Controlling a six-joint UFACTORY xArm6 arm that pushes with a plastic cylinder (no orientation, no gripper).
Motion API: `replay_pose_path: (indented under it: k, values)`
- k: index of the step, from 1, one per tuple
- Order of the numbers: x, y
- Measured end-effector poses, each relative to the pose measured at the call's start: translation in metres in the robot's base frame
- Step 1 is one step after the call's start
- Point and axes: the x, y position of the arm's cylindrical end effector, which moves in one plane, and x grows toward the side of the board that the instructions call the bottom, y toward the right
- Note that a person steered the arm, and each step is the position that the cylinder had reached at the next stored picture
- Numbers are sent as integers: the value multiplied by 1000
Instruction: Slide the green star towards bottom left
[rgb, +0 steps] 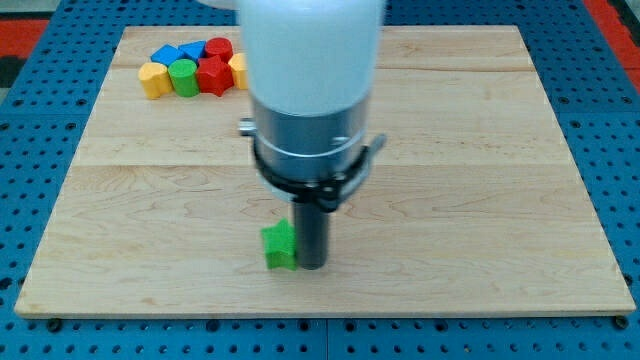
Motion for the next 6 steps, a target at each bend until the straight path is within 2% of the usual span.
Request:
replay_pose_path:
  k: [1, 2, 4, 6]
  values:
    - [-8, -59]
    - [-33, -61]
    - [-45, -107]
    - [-43, -128]
